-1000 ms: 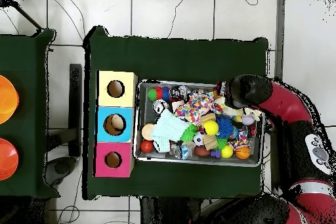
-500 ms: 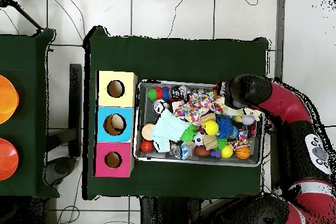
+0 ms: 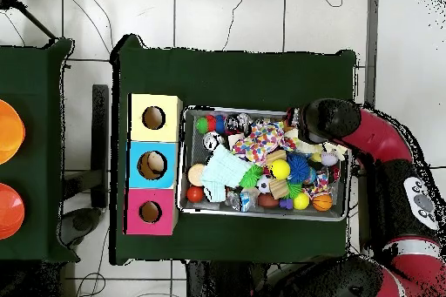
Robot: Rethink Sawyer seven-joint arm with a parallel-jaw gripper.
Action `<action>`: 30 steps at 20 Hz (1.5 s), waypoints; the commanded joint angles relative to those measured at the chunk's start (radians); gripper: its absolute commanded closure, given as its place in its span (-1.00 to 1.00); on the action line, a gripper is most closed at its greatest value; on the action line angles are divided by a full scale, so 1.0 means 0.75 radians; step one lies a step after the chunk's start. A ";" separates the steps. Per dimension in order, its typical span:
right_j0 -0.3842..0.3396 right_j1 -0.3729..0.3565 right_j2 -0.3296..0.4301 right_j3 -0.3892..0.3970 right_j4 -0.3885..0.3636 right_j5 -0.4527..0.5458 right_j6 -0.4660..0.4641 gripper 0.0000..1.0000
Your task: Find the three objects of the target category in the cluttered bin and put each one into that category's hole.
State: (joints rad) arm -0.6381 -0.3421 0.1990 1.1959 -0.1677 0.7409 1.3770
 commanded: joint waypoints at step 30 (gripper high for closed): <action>-0.027 -0.102 0.113 0.156 -0.039 -0.050 -0.050 -1.00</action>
State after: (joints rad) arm -0.6377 -0.3899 0.1992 1.2197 -0.1677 0.7556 1.3770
